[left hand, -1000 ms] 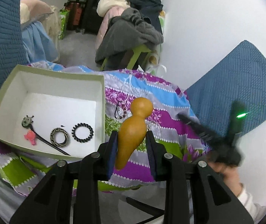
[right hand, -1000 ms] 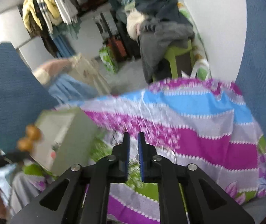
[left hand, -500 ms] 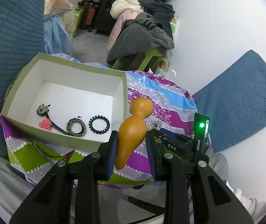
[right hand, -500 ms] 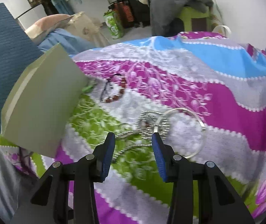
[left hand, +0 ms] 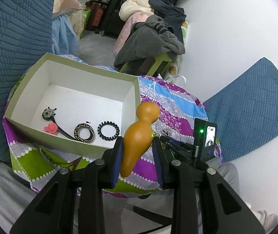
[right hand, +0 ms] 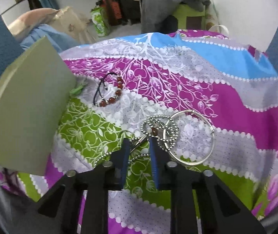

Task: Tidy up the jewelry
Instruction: 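Grasp the thin silver chain with the right tool, then carry the gourd pendant and chain into the white box and open both tools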

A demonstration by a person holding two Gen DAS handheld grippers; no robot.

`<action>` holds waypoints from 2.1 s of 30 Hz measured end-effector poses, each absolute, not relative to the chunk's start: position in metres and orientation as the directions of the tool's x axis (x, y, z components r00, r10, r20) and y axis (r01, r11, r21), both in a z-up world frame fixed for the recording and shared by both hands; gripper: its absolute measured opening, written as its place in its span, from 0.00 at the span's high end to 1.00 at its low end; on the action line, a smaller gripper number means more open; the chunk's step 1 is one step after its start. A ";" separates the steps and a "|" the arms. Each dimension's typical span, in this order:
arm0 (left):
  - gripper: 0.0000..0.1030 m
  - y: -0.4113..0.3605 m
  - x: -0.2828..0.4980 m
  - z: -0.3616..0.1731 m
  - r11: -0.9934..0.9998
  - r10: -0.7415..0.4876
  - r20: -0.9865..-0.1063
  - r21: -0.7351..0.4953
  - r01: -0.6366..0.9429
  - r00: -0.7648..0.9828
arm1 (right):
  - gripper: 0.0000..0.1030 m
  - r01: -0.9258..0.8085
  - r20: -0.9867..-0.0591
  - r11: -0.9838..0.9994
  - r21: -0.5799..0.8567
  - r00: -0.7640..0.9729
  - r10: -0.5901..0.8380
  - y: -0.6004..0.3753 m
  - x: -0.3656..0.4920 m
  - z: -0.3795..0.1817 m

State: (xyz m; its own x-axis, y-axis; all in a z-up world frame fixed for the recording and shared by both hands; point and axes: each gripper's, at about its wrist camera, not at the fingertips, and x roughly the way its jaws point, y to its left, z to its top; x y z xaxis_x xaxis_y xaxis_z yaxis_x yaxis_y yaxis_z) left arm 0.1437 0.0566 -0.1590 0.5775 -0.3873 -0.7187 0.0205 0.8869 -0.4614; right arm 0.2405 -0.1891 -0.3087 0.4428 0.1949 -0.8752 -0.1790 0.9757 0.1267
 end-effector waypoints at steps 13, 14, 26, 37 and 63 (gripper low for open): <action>0.70 0.062 0.145 -0.146 0.889 -0.382 -0.709 -0.457 0.028 0.593 | 0.97 -0.164 -0.860 0.975 0.149 0.465 0.210 -0.194 0.221 -0.259; 0.70 0.061 0.146 -0.144 0.891 -0.381 -0.709 -0.453 0.031 0.594 | 0.97 -0.162 -0.857 0.976 0.147 0.472 0.208 -0.195 0.220 -0.253; 0.70 0.066 0.165 -0.104 0.918 -0.350 -0.717 -0.391 0.068 0.603 | 0.97 -0.163 -0.793 0.972 0.171 0.563 0.234 -0.190 0.219 -0.142; 0.70 0.097 0.183 -0.068 0.945 -0.304 -0.708 -0.308 0.109 0.638 | 0.96 -0.208 -0.694 0.960 0.189 0.663 0.280 -0.143 0.212 -0.056; 0.44 0.148 0.200 -0.185 0.952 -0.255 -0.797 -0.307 -0.004 0.548 | 0.74 -0.432 -0.779 0.860 0.272 0.426 0.460 -0.039 0.213 -0.182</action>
State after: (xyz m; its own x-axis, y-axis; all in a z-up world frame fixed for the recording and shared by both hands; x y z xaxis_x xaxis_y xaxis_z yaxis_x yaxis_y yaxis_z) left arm 0.1999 0.1476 -0.1847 0.5480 -0.2549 -0.7967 -0.0036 0.9517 -0.3069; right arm 0.2134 -0.0394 -0.1820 0.4258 0.4603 -0.7790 -0.4323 0.8598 0.2717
